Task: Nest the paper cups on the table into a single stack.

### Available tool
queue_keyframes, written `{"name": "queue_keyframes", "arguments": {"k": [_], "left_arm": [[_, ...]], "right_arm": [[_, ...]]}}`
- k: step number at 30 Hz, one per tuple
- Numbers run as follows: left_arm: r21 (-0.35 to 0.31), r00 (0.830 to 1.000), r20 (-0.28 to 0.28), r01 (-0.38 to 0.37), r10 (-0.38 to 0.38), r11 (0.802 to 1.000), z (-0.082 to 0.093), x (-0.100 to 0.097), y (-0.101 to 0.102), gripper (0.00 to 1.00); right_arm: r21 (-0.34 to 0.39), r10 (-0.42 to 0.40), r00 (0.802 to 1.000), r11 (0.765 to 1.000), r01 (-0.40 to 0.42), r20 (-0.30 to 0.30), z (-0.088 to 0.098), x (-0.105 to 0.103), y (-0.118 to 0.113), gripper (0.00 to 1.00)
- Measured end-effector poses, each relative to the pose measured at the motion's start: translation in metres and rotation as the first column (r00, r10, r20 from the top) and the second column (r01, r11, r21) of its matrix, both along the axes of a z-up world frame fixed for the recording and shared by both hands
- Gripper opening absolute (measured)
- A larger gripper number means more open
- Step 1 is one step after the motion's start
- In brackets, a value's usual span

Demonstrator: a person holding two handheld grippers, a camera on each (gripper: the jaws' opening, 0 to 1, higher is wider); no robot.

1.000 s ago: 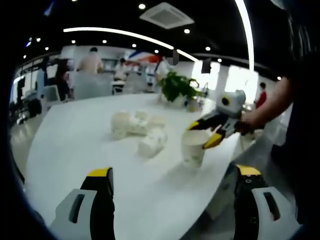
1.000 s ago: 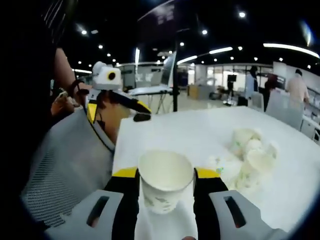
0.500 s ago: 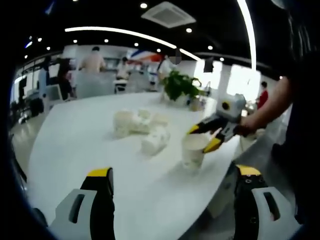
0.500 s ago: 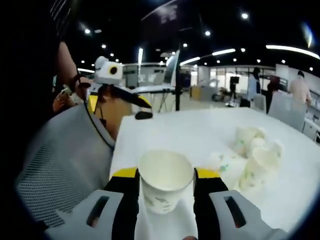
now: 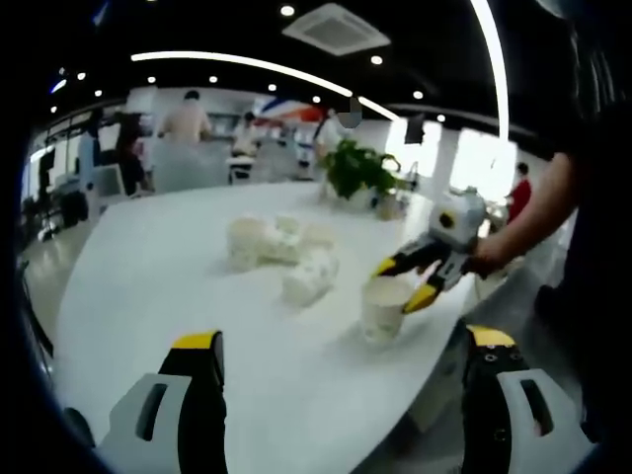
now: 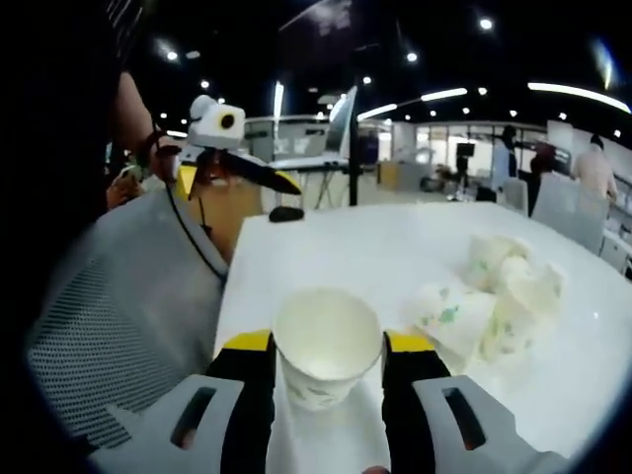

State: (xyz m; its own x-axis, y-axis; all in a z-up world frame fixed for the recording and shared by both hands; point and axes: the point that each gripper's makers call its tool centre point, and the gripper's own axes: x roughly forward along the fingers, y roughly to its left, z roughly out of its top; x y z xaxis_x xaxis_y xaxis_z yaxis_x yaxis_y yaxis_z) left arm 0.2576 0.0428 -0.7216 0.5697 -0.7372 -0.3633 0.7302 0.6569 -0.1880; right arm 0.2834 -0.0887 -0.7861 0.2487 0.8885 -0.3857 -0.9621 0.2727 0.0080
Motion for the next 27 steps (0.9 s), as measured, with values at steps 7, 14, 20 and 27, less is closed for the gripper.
{"name": "queue_keyframes", "arguments": {"k": [7,14,20,27], "left_arm": [[-0.004,1.0,-0.001,-0.006,0.006,1.0,0.0001,0.0006,0.0026,0.98],[-0.004,1.0,-0.006,0.001,-0.001,1.0,-0.0017,-0.0004,0.0014,0.98],[-0.012,1.0,-0.011,0.003,-0.003,1.0,-0.0026,-0.0004,0.0005,0.98],[-0.018,1.0,-0.019,0.002,-0.002,1.0,-0.005,-0.0012,0.0001,0.98]], "right_arm": [[0.0,-0.006,1.0,1.0,0.006,-0.007,0.0,0.001,0.0012,0.4],[-0.011,-0.01,1.0,1.0,0.009,-0.015,0.0,0.003,0.0018,0.42],[-0.006,-0.026,0.999,1.0,0.025,-0.034,0.0013,0.0042,0.0008,0.43],[0.003,-0.03,0.999,1.0,0.03,-0.04,0.0056,0.0045,0.0016,0.44]]}}
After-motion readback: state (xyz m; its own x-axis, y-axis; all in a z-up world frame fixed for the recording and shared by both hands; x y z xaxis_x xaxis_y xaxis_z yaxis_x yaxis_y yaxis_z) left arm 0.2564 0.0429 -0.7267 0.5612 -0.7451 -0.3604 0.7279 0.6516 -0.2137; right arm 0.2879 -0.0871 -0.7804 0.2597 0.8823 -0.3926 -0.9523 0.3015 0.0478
